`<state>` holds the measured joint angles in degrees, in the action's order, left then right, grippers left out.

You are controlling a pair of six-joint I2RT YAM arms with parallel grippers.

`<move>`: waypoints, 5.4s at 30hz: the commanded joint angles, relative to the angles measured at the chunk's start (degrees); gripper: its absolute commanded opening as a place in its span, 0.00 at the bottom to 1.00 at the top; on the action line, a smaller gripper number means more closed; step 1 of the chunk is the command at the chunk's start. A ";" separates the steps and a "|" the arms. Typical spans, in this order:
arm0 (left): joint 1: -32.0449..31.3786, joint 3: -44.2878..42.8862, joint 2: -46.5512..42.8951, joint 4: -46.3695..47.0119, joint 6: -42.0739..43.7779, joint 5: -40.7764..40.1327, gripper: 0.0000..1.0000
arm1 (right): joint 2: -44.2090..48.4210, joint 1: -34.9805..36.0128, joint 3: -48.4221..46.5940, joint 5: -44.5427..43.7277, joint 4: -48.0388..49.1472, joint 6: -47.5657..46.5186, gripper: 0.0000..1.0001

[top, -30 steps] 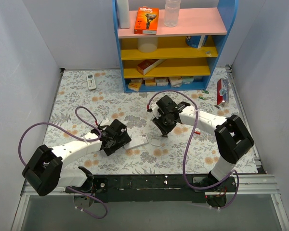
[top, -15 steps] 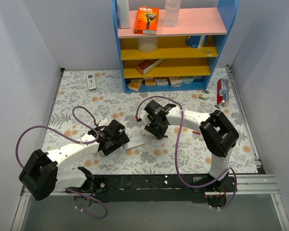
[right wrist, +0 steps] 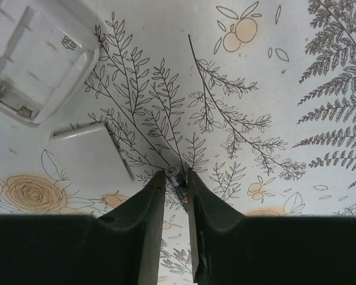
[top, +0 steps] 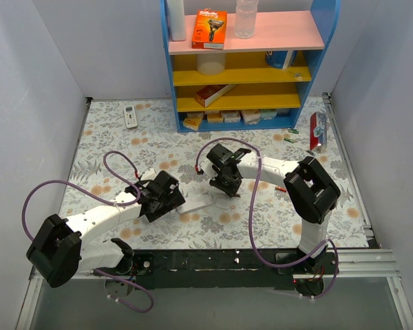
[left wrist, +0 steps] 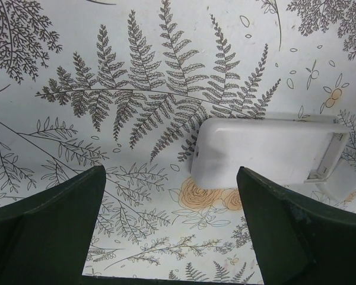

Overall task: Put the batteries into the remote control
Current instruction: Pick up the battery from the center of the board, then load the battery into the remote control.

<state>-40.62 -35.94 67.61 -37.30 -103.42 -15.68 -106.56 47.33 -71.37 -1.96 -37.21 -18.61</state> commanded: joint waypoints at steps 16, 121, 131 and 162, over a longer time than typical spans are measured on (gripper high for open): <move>0.02 -3.52 3.66 4.69 6.12 1.97 0.84 | 3.46 0.22 -5.88 5.56 4.86 11.29 0.01; 0.10 -6.68 11.49 7.42 10.78 6.01 0.49 | 10.67 6.28 25.76 -4.63 50.92 56.40 0.34; 0.10 -6.68 11.31 7.15 10.78 5.75 0.49 | 12.08 6.37 25.23 -5.69 49.34 56.41 0.37; 0.37 -6.60 11.05 7.33 11.39 5.75 0.49 | 19.82 -3.81 10.29 16.53 29.84 7.55 0.54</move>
<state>-40.62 -41.23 79.11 -29.82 -93.12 -9.56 -85.08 48.86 -54.22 2.68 1.32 -0.86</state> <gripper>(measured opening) 0.490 0.575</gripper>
